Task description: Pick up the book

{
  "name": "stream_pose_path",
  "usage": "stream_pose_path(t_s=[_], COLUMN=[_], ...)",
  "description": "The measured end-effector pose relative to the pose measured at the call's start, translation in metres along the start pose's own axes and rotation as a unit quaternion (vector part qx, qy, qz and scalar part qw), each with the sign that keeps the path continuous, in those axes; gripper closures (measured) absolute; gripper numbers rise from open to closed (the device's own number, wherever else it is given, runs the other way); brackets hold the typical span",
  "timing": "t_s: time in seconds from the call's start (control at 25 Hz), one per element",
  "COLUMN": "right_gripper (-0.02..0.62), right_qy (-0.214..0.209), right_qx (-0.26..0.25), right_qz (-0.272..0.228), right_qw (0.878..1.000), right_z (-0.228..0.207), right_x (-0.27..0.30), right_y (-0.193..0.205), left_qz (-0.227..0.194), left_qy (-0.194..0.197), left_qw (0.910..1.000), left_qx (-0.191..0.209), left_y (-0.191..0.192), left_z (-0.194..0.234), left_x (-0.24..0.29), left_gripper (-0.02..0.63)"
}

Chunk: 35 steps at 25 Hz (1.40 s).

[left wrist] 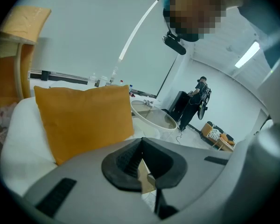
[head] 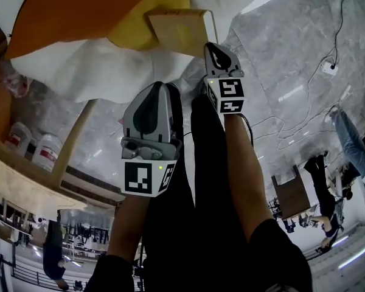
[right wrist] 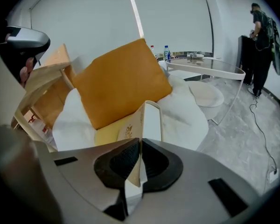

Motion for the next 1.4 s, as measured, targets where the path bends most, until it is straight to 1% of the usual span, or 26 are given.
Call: stream_pose_path(t_s=[0.4,0.64,0.76,0.92,1.12,1.4], right_gripper=[0.583,0.586,0.588,0.589,0.589,0.589], right_qy=[0.009,0.011,0.015,0.021,0.021,0.015], right_qx=[-0.024,-0.024,-0.033,-0.049,-0.059,-0.069], right_qz=[0.019,0.028,0.035,0.043,0.056,0.052], right_qw=[0.999,0.999,0.999,0.998,0.996,0.996], right_z=[0.013,0.023,0.022,0.023,0.026,0.034], right_x=[-0.014,-0.029,-0.041,-0.056,-0.073,-0.096], right_y=[-0.002,-0.008,-0.011,-0.012,-0.006,-0.004], left_qz=[-0.003,-0.009,-0.013,-0.017,-0.017,-0.023], left_qy=[-0.007,-0.017,-0.021,-0.016,-0.016,-0.020], left_qw=[0.9999,0.9998,0.9996,0.9997,0.9997,0.9995], left_qx=[-0.008,-0.010,-0.013,-0.010,-0.010,-0.010], left_y=[-0.001,-0.007,-0.009,-0.012,-0.010,-0.006], left_z=[-0.001,-0.002,-0.011,-0.024,-0.036,-0.044], left_x=[-0.013,-0.026,-0.032,-0.042,-0.055,-0.070], left_gripper=[0.598,0.598,0.598,0.598,0.598,0.598])
Point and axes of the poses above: the fingertips, and each gripper's own axes: x forward along the fingers, z to its left, y out of its underside, the point moved 6 cm from there along -x, backward along the fingers, and after that the axes turned 5 degrees about x, right-handed, at the moved point
